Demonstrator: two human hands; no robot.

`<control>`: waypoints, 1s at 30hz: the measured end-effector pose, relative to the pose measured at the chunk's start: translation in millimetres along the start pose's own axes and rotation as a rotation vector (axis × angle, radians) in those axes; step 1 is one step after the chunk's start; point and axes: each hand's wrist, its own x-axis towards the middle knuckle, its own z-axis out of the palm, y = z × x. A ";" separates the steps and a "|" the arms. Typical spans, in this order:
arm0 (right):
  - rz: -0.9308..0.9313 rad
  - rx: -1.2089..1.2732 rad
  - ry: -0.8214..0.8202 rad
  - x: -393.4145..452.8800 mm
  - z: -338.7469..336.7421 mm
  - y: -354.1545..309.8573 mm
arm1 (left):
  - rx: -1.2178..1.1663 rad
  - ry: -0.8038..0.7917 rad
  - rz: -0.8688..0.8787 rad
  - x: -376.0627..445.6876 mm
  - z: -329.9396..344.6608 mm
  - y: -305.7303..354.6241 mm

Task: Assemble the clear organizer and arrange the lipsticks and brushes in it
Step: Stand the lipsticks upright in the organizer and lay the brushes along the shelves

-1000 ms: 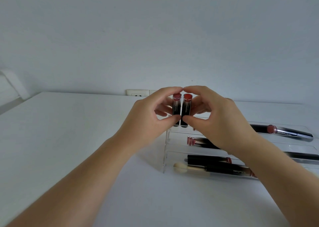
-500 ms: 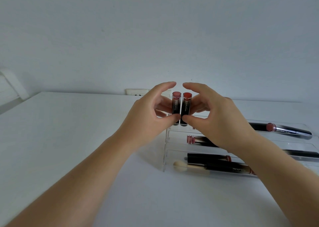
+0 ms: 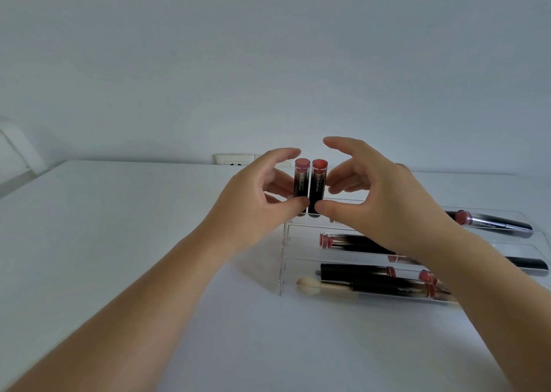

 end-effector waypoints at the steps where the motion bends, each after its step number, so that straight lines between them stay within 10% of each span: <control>1: 0.002 0.008 0.008 -0.5 -3.0 0.6 | 0.001 -0.002 0.002 -0.2 0.0 -0.1; 6: -0.013 0.022 0.044 -1.4 -29.8 4.3 | -0.021 -0.028 -0.037 -1.1 -0.9 -0.3; 14: -0.049 -0.206 -0.480 20.6 -47.0 -0.4 | -0.029 -0.142 -0.179 0.8 -0.5 -12.3; 30: -0.088 -0.579 -0.814 47.4 -59.6 -6.3 | -0.054 -0.193 -0.221 -0.6 -0.2 -11.6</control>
